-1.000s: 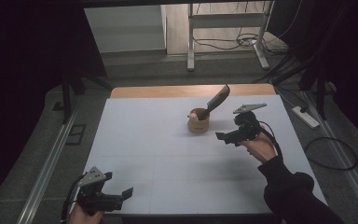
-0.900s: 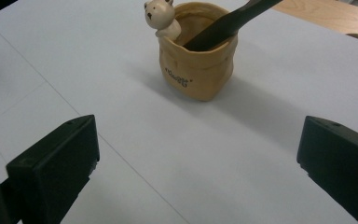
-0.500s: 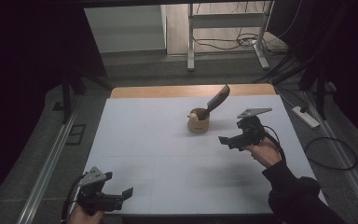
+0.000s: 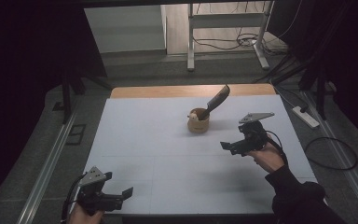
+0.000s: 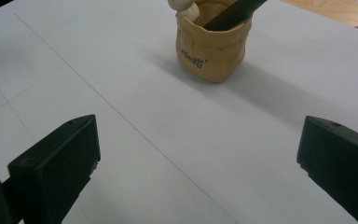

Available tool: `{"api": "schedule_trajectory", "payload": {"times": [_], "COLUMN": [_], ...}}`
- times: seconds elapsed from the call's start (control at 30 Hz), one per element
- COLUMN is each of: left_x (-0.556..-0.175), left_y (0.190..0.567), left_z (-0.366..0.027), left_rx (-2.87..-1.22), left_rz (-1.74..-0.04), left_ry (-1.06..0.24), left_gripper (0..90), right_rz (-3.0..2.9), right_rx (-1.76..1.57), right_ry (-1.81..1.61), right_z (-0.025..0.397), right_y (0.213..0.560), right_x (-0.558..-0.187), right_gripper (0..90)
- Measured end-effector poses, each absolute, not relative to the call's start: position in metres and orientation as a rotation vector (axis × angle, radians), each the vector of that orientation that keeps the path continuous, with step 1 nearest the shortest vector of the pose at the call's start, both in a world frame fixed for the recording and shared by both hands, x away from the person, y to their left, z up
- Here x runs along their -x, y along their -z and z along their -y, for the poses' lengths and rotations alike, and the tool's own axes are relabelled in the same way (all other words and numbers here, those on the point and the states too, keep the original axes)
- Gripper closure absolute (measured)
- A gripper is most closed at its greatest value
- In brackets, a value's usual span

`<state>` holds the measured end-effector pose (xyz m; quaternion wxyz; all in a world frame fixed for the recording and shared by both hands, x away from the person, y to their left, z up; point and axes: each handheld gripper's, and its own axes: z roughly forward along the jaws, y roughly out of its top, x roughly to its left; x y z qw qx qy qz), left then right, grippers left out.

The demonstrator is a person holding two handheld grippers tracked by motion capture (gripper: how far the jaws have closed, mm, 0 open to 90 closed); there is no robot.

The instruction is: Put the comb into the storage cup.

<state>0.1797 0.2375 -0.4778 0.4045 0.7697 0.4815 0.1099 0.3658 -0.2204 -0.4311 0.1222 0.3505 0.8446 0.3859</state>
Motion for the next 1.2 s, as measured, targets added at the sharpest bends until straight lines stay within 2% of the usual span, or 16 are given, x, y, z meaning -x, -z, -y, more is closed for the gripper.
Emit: {"api": "schedule_trajectory", "payload": {"times": [1.2], "left_x": [-0.179], "left_y": [0.478], "left_z": [-0.238], "left_rx": [-1.933], "left_rz": [-1.229], "left_ry": [-0.282], "left_gripper": [0.0], "right_rz": [-2.452], "right_rx": [-1.058], "right_ry": [-1.135], "right_z": [0.260], "right_y": [0.438], "right_x": [-0.327], "right_gripper": [0.0]}}
